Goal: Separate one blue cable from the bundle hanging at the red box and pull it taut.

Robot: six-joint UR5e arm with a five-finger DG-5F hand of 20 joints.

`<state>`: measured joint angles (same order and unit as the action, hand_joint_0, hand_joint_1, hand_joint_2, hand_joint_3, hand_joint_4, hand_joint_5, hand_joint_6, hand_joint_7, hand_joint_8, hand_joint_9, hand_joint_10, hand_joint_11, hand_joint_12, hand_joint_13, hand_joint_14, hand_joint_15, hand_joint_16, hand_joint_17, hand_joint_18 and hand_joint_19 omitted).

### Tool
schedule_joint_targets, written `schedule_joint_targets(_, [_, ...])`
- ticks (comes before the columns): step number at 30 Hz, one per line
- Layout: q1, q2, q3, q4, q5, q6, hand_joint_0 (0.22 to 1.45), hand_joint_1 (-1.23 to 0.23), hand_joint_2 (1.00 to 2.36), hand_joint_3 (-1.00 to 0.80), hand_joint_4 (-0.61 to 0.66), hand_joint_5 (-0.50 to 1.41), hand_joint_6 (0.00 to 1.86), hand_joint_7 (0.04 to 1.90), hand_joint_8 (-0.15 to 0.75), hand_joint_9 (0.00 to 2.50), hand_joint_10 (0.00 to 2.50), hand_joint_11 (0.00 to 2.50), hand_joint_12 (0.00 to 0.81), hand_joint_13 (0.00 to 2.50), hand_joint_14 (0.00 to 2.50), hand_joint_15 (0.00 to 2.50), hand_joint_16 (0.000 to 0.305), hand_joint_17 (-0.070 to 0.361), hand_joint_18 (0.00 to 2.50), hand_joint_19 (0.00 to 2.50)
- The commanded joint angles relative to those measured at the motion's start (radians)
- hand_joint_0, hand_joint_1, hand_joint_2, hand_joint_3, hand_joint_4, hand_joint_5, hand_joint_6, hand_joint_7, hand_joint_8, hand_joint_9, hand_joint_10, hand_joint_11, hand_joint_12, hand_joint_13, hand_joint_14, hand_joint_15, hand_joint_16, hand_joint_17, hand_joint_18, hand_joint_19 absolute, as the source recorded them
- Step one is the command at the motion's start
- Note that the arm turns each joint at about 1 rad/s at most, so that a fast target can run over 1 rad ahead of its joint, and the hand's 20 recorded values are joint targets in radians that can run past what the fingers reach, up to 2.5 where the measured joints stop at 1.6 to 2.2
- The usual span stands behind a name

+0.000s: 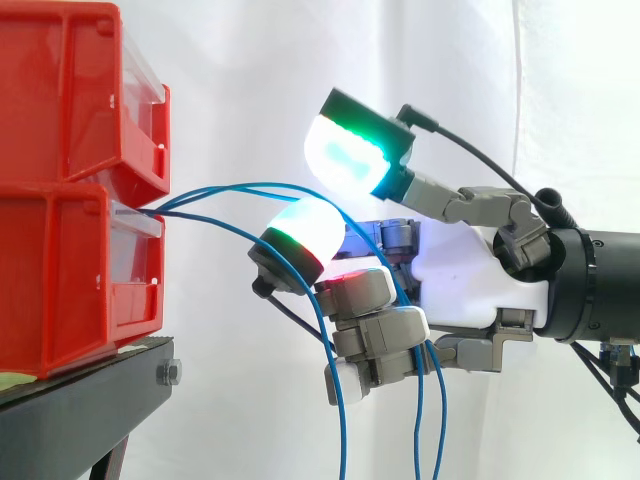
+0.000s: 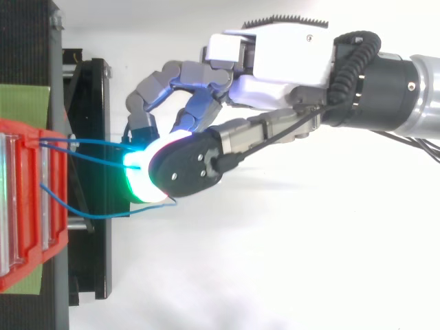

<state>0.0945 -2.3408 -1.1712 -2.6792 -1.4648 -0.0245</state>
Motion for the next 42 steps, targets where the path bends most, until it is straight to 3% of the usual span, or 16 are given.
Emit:
schedule_joint_targets(1, [0.001, 0.0, -0.001, -0.001, 0.0, 0.0, 0.61, -0.7, 1.02, -0.17, 0.12, -0.18, 0.92, 1.12, 0.329, 1.06, 0.0, 1.46, 0.377, 1.05, 0.26, 1.48, 0.051, 0.114, 0.7, 0.75])
schedule_joint_targets(5, [0.001, 0.0, 0.001, 0.002, 0.001, 0.0, 0.69, -0.84, 1.02, -0.16, 0.0, -0.19, 0.94, 1.16, 0.325, 1.02, 0.0, 1.46, 0.375, 1.05, 0.18, 1.53, 0.051, 0.115, 0.71, 0.72])
schedule_joint_targets(10, [0.001, 0.0, -0.001, 0.002, 0.0, 0.0, 0.8, -0.91, 1.0, -0.47, 0.0, -0.19, 0.94, 1.14, 0.318, 0.99, 0.0, 1.48, 0.383, 1.03, 0.13, 1.55, 0.05, 0.113, 0.68, 0.69])
schedule_joint_targets(14, [0.001, 0.0, -0.001, 0.002, 0.0, 0.0, 0.73, -0.92, 1.0, -0.5, 0.04, -0.18, 0.93, 1.16, 0.316, 0.99, 0.0, 1.48, 0.379, 1.04, 0.0, 1.6, 0.05, 0.112, 0.68, 0.65])
schedule_joint_targets(16, [-0.001, 0.0, -0.001, 0.002, 0.0, 0.0, 0.58, -0.91, 1.0, -0.5, 0.07, -0.17, 0.93, 1.13, 0.319, 1.0, 0.0, 1.48, 0.381, 1.02, 0.0, 1.61, 0.051, 0.114, 0.65, 0.67])
schedule_joint_targets(17, [0.001, 0.0, -0.001, 0.002, 0.0, 0.0, 0.5, -0.89, 1.0, -0.5, 0.09, -0.16, 0.93, 1.1, 0.344, 1.01, 0.02, 1.47, 0.419, 1.01, 0.07, 1.53, 0.055, 0.124, 0.66, 0.68])
schedule_joint_targets(18, [-0.001, 0.0, -0.001, 0.001, -0.003, 0.0, 0.42, -0.82, 1.0, -0.5, 0.1, -0.16, 0.93, 1.08, 0.384, 1.0, 0.19, 1.34, 0.469, 1.01, 0.23, 1.42, 0.062, 0.139, 0.7, 0.67])
schedule_joint_targets(19, [-0.001, 0.0, -0.001, 0.001, -0.003, 0.0, 0.42, -0.81, 1.0, -0.5, 0.11, -0.16, 0.93, 1.08, 0.39, 1.01, 0.18, 1.34, 0.47, 1.0, 0.24, 1.41, 0.062, 0.14, 0.7, 0.66])
schedule_joint_targets(20, [-0.003, 0.0, -0.001, 0.001, -0.003, 0.0, 0.4, -0.71, 1.0, -0.5, 0.12, -0.16, 0.92, 1.07, 0.403, 1.03, 0.2, 1.32, 0.484, 1.01, 0.29, 1.36, 0.065, 0.145, 0.71, 0.67])
schedule_joint_targets(21, [-0.004, 0.0, -0.001, 0.001, -0.003, 0.002, 0.41, -0.59, 1.0, -0.5, 0.12, -0.16, 0.92, 1.07, 0.403, 1.05, 0.17, 1.32, 0.483, 1.02, 0.29, 1.35, 0.064, 0.144, 0.7, 0.68])
schedule_joint_targets(24, [-0.006, 0.002, -0.001, -0.001, -0.005, 0.003, 0.49, -0.41, 1.0, -0.5, 0.11, -0.16, 0.91, 1.06, 0.364, 1.1, 0.0, 1.44, 0.424, 1.03, 0.15, 1.43, 0.057, 0.128, 0.66, 0.72])
schedule_joint_targets(26, [-0.006, 0.0, -0.001, -0.002, -0.005, 0.002, 0.55, -0.39, 1.0, -0.5, 0.1, -0.16, 0.9, 1.09, 0.332, 1.09, 0.0, 1.43, 0.399, 1.04, 0.06, 1.51, 0.052, 0.117, 0.62, 0.75])
schedule_joint_targets(33, [-0.006, 0.0, -0.001, -0.002, -0.005, 0.0, 0.67, -0.82, 1.01, -0.33, 0.06, -0.19, 0.91, 1.09, 0.314, 1.03, 0.0, 1.44, 0.381, 1.04, 0.0, 1.53, 0.051, 0.115, 0.64, 0.7])
schedule_joint_targets(37, [-0.006, 0.002, -0.001, 0.001, -0.005, 0.0, 0.76, -0.93, 1.01, -0.38, 0.03, -0.2, 0.92, 1.08, 0.304, 0.98, 0.0, 1.43, 0.381, 1.02, 0.01, 1.51, 0.051, 0.115, 0.64, 0.64])
schedule_joint_targets(39, [-0.006, 0.0, -0.001, 0.002, -0.005, 0.0, 0.8, -0.94, 1.0, -0.5, 0.04, -0.2, 0.92, 1.04, 0.304, 0.97, 0.0, 1.44, 0.379, 1.01, 0.01, 1.51, 0.051, 0.115, 0.63, 0.62])
schedule_joint_targets(42, [-0.006, 0.0, -0.001, 0.002, -0.005, 0.0, 0.77, -0.96, 1.0, -0.5, 0.03, -0.19, 0.91, 1.06, 0.304, 0.96, 0.01, 1.43, 0.378, 1.0, 0.01, 1.49, 0.051, 0.116, 0.65, 0.58])
